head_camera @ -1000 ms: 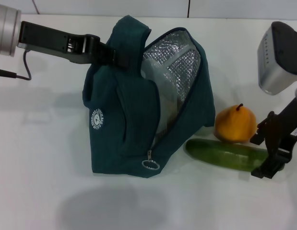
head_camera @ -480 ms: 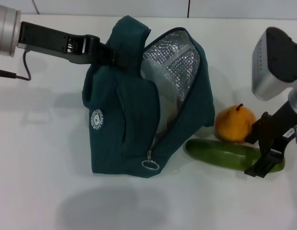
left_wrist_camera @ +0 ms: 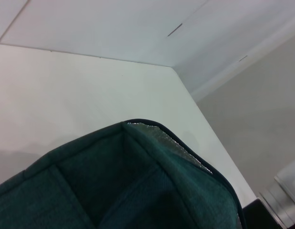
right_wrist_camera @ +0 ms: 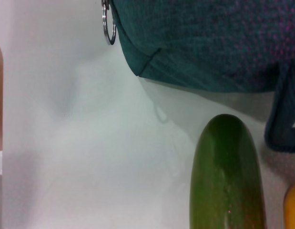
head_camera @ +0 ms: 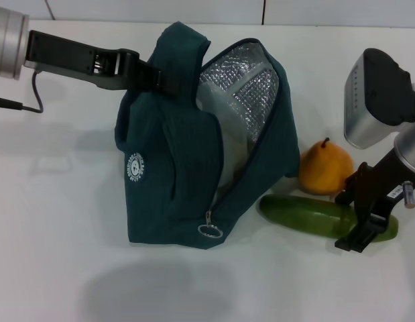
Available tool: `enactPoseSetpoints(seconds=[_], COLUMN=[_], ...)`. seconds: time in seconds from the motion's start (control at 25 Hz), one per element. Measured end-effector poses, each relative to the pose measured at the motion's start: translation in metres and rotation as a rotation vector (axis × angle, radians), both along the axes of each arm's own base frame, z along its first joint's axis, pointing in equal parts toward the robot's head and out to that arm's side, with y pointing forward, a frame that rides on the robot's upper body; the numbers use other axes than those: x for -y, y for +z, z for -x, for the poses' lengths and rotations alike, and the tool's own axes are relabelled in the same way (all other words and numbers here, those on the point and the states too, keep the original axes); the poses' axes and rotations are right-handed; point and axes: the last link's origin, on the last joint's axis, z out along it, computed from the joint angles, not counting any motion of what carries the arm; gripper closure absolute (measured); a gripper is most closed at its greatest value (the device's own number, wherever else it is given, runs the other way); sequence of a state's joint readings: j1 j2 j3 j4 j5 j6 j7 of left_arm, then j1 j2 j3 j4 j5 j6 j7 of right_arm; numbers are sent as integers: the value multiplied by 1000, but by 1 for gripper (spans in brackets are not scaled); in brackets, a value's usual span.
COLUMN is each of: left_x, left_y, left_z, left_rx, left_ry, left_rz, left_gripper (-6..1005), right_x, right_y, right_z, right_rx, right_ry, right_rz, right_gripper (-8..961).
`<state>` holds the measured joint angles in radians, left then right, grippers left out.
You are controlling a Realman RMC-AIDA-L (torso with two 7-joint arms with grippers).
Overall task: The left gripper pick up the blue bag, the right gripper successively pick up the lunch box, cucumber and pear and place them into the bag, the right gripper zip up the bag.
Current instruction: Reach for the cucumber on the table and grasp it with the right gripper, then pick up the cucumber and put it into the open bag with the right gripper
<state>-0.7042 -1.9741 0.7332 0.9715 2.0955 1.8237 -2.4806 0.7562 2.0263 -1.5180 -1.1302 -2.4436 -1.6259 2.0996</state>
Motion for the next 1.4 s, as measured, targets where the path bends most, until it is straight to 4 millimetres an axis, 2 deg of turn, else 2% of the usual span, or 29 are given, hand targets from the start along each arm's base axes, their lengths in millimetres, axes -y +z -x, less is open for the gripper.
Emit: enactPoseSetpoints(seconds=[0.64,0.72,0.96,1.2,1.4], left_x=[0,0,0,0,1], left_y=[0,0,1,1,1], left_z=[-1,-1,0,0,2], left_rx=[0,-1,-1,-1,-1], left_ry=[-2,-3,-2,0,3], left_rz=[0,-2,-3,-3,-3], left_gripper=[959,959,959,959,959], right_x=[-2,-1,-2,-2,9], right_y=[-4,-5,-6,-4,5], right_z=[-4,-5,-4,-3,8], right_rx=[-1,2,3,4,0], right_ry=[-3,0,14,24,44], right_rz=[-9,-7,-13,-18,52], right_gripper=[111,131,294,311,325])
